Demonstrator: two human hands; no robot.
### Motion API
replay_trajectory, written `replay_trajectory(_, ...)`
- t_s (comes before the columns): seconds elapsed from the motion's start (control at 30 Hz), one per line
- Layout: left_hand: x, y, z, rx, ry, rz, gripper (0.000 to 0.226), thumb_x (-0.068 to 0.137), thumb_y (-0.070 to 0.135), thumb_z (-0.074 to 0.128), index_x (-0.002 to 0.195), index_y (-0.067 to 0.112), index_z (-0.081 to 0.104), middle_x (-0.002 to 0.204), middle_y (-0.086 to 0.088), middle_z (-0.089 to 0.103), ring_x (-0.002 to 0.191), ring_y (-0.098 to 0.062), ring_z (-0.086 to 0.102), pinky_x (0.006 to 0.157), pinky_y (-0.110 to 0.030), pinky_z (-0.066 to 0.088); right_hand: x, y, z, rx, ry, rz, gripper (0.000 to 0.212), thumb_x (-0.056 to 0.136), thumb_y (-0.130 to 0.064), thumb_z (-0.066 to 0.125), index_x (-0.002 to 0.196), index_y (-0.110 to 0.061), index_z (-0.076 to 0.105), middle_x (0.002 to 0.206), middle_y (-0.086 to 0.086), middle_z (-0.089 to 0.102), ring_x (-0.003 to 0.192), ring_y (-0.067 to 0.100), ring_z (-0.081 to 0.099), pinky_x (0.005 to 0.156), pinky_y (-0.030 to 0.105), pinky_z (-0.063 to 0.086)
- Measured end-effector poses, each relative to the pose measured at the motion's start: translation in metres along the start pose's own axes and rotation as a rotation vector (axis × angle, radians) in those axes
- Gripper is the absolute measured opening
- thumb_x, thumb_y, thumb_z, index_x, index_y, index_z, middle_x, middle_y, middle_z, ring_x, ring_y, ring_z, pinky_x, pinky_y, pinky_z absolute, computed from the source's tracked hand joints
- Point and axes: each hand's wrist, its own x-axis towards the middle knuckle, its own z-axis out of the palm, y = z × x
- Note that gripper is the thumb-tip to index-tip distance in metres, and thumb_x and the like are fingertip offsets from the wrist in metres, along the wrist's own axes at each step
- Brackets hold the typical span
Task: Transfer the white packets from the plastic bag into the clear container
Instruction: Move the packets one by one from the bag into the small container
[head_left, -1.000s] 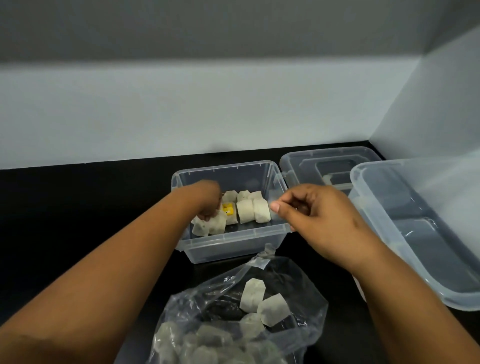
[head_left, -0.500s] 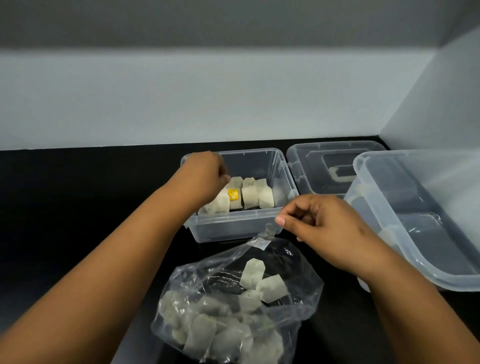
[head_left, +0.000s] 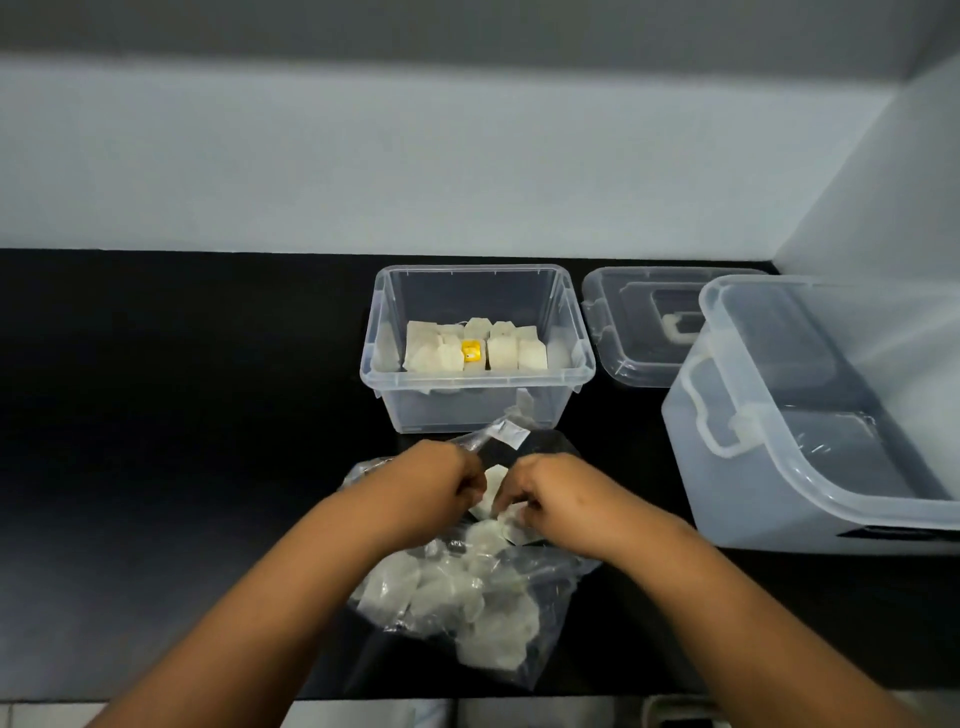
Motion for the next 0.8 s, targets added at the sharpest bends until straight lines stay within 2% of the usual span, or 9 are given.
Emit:
replay_trajectory(0.07, 0.005, 0.005, 0.007, 0.089, -0.033, -0.050, 0.015, 0.091, 0.017, 0.056, 0.102, 0.017, 0.066, 0.105, -0.004, 0.067, 0.094, -0.023, 0.062, 0.079, -0.029, 0.048, 0.003, 0.001, 0.009, -0.039, -0.051, -0.029, 0.037, 0.083, -0.010, 0.063, 0.113, -0.030, 0.069, 0.118, -0.007, 0.064, 0.108, 0.015, 0.061, 0.093, 0.030, 0.050)
replay_trajectory(0.13, 0.007, 0.007, 0.012, 0.187, -0.087, -0.093, 0.017, 0.089, 0.015, 0.060, 0.105, 0.017, 0.065, 0.108, -0.004, 0.065, 0.096, -0.023, 0.061, 0.079, -0.030, 0.046, 0.002, 0.001, 0.014, -0.078, -0.046, -0.060, 0.038, 0.084, -0.012, 0.061, 0.116, -0.030, 0.067, 0.122, -0.007, 0.062, 0.110, 0.015, 0.059, 0.091, 0.028, 0.048)
replay_trajectory(0.23, 0.013, 0.002, 0.020, 0.193, -0.054, -0.120, 0.015, 0.087, 0.014, 0.063, 0.101, 0.020, 0.064, 0.106, -0.002, 0.065, 0.086, -0.020, 0.057, 0.076, -0.029, 0.045, 0.000, 0.002, 0.014, -0.122, 0.017, -0.074, 0.034, 0.083, -0.012, 0.059, 0.114, -0.026, 0.065, 0.117, -0.006, 0.061, 0.108, 0.018, 0.058, 0.088, 0.031, 0.050)
replay_trajectory(0.3, 0.016, 0.002, 0.023, 0.205, -0.044, -0.109, 0.017, 0.087, 0.013, 0.063, 0.102, 0.019, 0.064, 0.107, -0.002, 0.064, 0.094, -0.022, 0.061, 0.080, -0.031, 0.048, -0.002, 0.004, 0.012, -0.136, 0.039, -0.068, 0.029, 0.082, -0.014, 0.061, 0.108, -0.026, 0.066, 0.111, -0.005, 0.059, 0.105, 0.019, 0.057, 0.086, 0.035, 0.051)
replay_trajectory(0.43, 0.027, 0.003, 0.033, 0.093, 0.106, -0.007, 0.024, 0.084, 0.006, 0.055, 0.102, 0.021, 0.063, 0.106, -0.002, 0.065, 0.094, -0.023, 0.064, 0.077, -0.030, 0.051, -0.007, 0.010, 0.003, -0.146, 0.082, -0.052, 0.008, 0.084, -0.022, 0.064, 0.091, -0.023, 0.068, 0.097, -0.005, 0.056, 0.091, 0.019, 0.058, 0.079, 0.039, 0.052)
replay_trajectory(0.53, 0.034, 0.004, 0.040, -0.026, 0.181, 0.085, 0.038, 0.083, 0.007, 0.051, 0.110, 0.033, 0.059, 0.109, 0.000, 0.064, 0.093, -0.021, 0.065, 0.076, -0.035, 0.055, -0.012, 0.012, -0.007, -0.159, 0.113, -0.047, 0.007, 0.085, -0.021, 0.064, 0.091, -0.020, 0.067, 0.099, -0.002, 0.058, 0.088, 0.019, 0.059, 0.080, 0.039, 0.052)
replay_trajectory(0.6, 0.038, 0.006, 0.043, -0.035, 0.196, 0.115, 0.034, 0.084, 0.010, 0.055, 0.111, 0.030, 0.060, 0.113, -0.003, 0.063, 0.101, -0.022, 0.061, 0.083, -0.039, 0.053, -0.014, 0.012, -0.012, -0.133, 0.129, -0.037, 0.005, 0.085, -0.020, 0.065, 0.089, -0.020, 0.068, 0.099, -0.001, 0.061, 0.087, 0.020, 0.061, 0.080, 0.039, 0.053)
replay_trajectory(0.7, 0.044, 0.008, 0.049, 0.025, 0.183, 0.092, 0.033, 0.084, 0.016, 0.060, 0.116, 0.023, 0.057, 0.120, -0.004, 0.059, 0.114, -0.023, 0.053, 0.095, -0.036, 0.043, -0.016, 0.011, -0.016, -0.109, 0.141, -0.034, 0.006, 0.085, -0.019, 0.065, 0.085, -0.020, 0.070, 0.093, 0.001, 0.067, 0.084, 0.021, 0.064, 0.079, 0.040, 0.054)
replay_trajectory(0.8, 0.048, 0.007, 0.053, 0.035, 0.204, 0.097, 0.033, 0.081, 0.017, 0.062, 0.113, 0.023, 0.058, 0.117, -0.003, 0.060, 0.111, -0.023, 0.054, 0.093, -0.035, 0.044, -0.016, 0.012, -0.017, -0.069, 0.168, -0.040, 0.007, 0.086, -0.019, 0.065, 0.083, -0.023, 0.070, 0.091, -0.002, 0.067, 0.082, 0.015, 0.063, 0.079, 0.038, 0.055)
